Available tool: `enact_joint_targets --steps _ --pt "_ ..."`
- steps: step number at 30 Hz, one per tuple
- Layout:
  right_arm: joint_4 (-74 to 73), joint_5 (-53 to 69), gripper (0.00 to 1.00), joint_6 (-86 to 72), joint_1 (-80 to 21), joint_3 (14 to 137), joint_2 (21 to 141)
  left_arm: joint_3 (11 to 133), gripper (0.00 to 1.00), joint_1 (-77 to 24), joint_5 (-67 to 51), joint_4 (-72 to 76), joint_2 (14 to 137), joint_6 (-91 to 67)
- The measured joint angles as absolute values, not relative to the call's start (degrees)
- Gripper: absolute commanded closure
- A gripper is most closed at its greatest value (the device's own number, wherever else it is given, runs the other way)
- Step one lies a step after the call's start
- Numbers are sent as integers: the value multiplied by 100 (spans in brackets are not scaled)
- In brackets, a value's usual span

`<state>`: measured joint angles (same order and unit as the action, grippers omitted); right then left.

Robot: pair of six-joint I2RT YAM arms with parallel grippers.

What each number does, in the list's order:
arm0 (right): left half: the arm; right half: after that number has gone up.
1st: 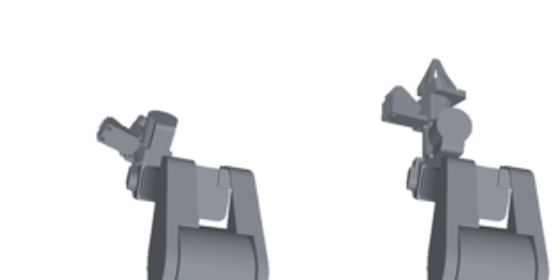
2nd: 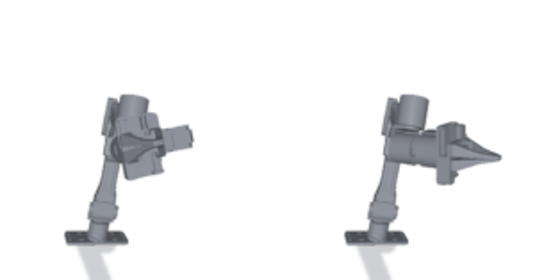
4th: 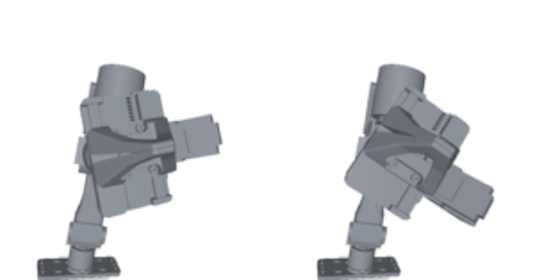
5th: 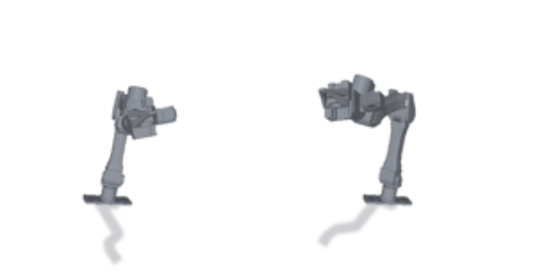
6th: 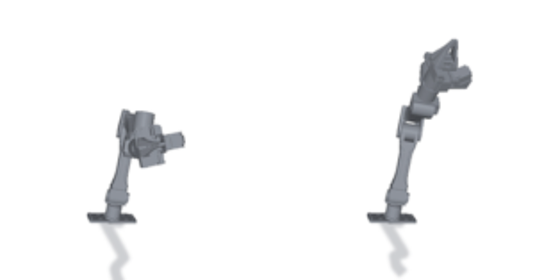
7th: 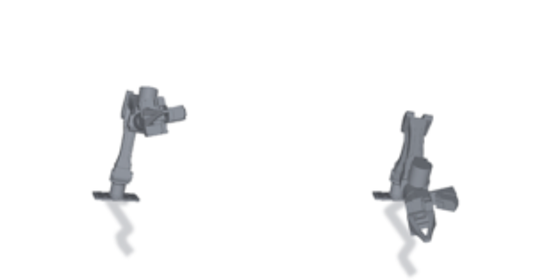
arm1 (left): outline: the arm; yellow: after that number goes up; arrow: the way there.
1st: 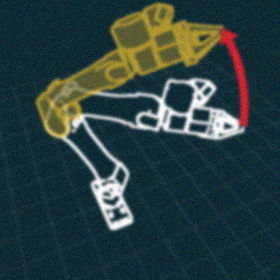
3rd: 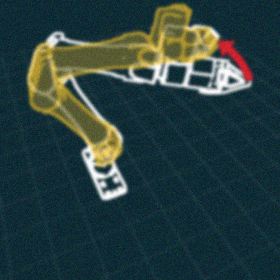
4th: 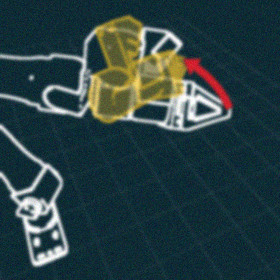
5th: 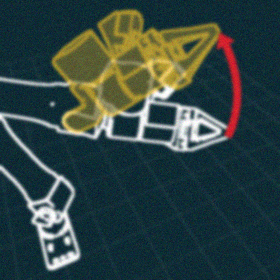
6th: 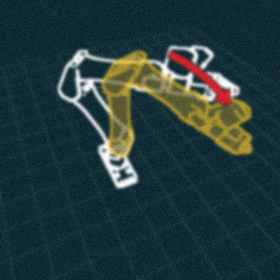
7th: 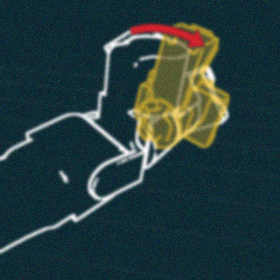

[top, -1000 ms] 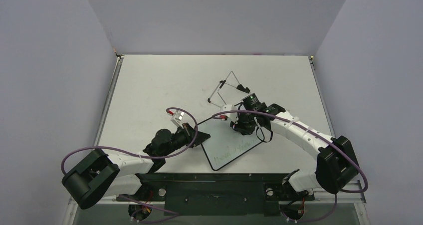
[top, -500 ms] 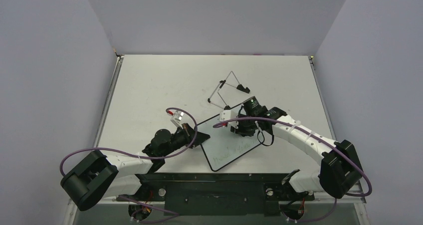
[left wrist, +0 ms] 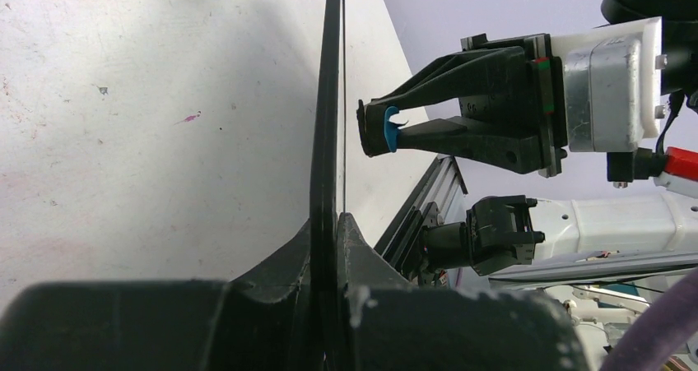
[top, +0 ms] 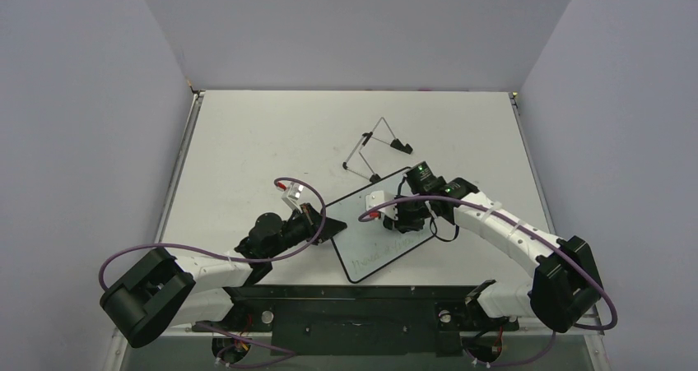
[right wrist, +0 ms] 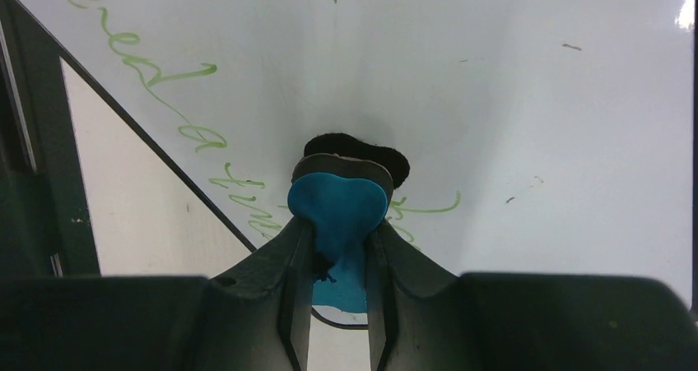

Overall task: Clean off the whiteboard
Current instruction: Erase the whiteboard at the center of the board.

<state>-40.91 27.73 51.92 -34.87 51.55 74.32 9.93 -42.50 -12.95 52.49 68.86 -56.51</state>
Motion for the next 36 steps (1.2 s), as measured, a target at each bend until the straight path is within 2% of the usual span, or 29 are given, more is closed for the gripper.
enact_joint_targets --steps 9,17,27,36 --pt "-3581 2228 100 4864 -3439 5015 7317 993 100 -4250 -1313 5249 6886 -5651" --pt "-4187 2877 100 5509 -3371 5017 7301 993 100 -4248 -1361 5249 6888 -5649" --pt "-3833 2547 100 5122 -3262 5002 7293 993 100 -4250 -1380 5245 6888 -5634" --pt "-3605 2154 100 4958 -3795 4980 7328 993 100 -4248 -1396 5249 6906 -5638"
